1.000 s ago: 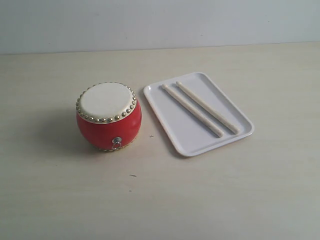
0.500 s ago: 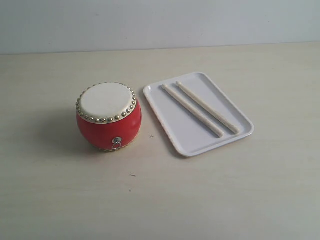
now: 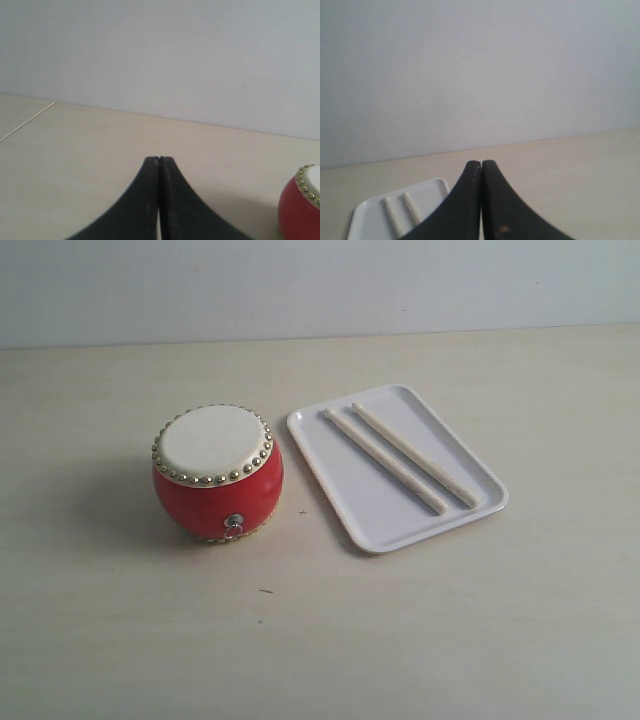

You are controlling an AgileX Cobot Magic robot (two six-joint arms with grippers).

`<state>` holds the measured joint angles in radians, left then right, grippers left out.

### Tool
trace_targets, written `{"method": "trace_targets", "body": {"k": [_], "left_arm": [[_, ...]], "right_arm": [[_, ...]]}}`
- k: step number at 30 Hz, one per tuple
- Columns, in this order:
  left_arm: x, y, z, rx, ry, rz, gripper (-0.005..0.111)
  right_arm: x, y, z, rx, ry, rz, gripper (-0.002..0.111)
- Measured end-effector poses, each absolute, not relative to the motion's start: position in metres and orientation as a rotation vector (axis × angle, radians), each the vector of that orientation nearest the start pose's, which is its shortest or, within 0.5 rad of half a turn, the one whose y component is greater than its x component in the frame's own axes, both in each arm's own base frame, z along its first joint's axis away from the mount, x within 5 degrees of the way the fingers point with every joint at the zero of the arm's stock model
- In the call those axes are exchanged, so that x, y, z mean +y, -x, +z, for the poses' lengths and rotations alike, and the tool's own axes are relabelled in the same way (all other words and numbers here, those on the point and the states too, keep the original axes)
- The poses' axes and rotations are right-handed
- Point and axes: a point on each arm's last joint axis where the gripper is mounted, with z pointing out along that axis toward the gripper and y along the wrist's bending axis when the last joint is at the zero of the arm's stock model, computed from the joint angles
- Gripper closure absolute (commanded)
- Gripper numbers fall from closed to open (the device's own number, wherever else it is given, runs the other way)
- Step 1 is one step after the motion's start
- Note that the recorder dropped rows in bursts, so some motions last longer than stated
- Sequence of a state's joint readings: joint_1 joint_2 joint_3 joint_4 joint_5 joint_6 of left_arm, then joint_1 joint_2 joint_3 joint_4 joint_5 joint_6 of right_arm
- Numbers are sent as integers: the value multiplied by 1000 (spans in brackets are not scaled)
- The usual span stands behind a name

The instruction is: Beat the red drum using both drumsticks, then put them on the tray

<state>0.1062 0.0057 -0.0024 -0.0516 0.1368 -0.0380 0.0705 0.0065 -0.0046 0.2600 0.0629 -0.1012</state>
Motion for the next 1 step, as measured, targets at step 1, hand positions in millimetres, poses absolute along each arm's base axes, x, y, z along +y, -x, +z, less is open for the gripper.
{"method": "trace_targets", "body": {"k": [1], "left_arm": [[5, -56, 201, 1616, 153, 7, 107]], "right_arm": [[5, -57, 209, 1548, -55, 194, 108]]}}
